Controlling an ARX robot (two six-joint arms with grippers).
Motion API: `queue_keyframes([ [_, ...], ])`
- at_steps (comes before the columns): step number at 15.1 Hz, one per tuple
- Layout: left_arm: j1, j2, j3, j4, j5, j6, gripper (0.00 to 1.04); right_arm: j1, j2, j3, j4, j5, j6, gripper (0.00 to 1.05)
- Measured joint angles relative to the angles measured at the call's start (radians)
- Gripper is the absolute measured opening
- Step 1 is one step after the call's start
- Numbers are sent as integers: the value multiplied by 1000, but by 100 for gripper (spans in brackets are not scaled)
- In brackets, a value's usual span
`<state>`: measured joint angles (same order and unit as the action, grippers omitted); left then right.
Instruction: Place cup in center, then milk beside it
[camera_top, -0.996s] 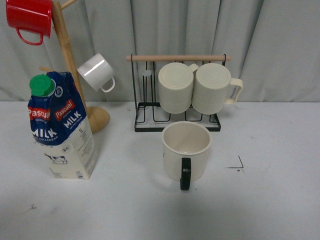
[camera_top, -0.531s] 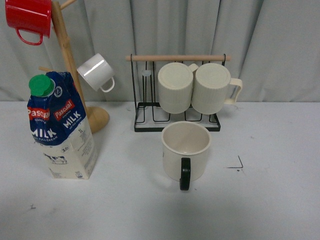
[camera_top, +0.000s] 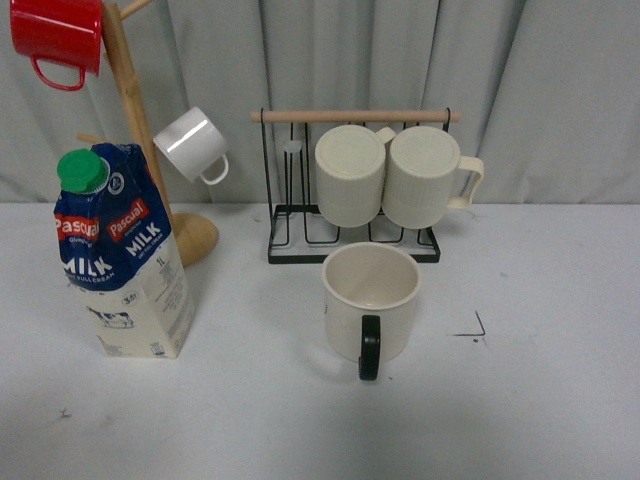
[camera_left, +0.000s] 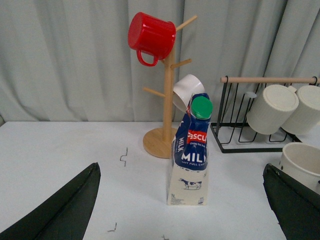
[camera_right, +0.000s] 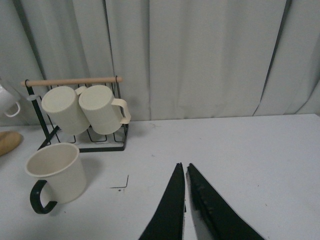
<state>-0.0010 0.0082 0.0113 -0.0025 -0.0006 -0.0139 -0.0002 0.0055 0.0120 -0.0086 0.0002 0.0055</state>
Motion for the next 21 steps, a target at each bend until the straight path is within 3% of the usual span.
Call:
queue_keyframes([
  [2,0,0,0,-1,0,0,98,0,-1,0,5,0,0,27],
  [4,-26,208,123,-224,-55,-90,98,0,-1,0,5,0,0,51],
  [8,-64,803,385,199,-40,-164,98,0,-1,0,5,0,0,99],
  [10,-101,1139,535,368,29,-132,98,0,-1,0,5,0,0,98],
  [12,-108,1331,664,433,51,-75,98,0,-1,0,5,0,0,98],
  [15,-106,1518,767,423,74,-21,98,0,-1,0,5,0,0,98],
  [21,-69,1648,847,400,-2,76,98,0,-1,0,5,0,0,98],
])
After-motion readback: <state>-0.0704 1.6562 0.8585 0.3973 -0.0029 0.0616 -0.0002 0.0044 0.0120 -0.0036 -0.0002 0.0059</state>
